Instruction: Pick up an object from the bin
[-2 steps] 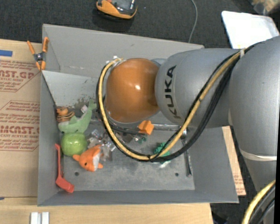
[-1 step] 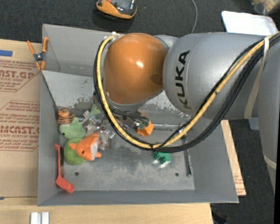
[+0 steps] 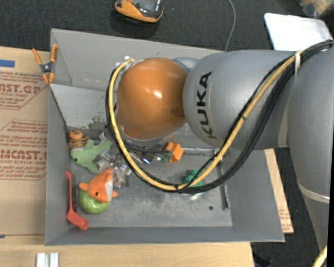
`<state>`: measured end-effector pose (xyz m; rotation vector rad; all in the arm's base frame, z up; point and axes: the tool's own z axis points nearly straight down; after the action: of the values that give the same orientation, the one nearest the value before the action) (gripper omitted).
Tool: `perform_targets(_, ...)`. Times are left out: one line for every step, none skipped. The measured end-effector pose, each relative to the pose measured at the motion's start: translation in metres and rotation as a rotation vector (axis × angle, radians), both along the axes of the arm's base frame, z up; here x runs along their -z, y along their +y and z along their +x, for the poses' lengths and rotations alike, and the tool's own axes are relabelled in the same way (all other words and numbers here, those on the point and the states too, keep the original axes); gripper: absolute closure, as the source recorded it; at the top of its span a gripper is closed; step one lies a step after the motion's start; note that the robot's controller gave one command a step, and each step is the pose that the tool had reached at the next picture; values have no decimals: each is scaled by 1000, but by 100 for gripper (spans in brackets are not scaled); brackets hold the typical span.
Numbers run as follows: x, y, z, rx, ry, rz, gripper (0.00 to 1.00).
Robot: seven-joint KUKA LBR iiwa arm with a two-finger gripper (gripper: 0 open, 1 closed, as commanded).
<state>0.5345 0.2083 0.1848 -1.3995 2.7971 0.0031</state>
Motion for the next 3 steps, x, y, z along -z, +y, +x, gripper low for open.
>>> perform_targets(29,1,-6,-110,7,-4,100)
perform_targets(61,-7,1,55,3,1,100)
perform_targets(47,-12,-1,211,6,2,100)
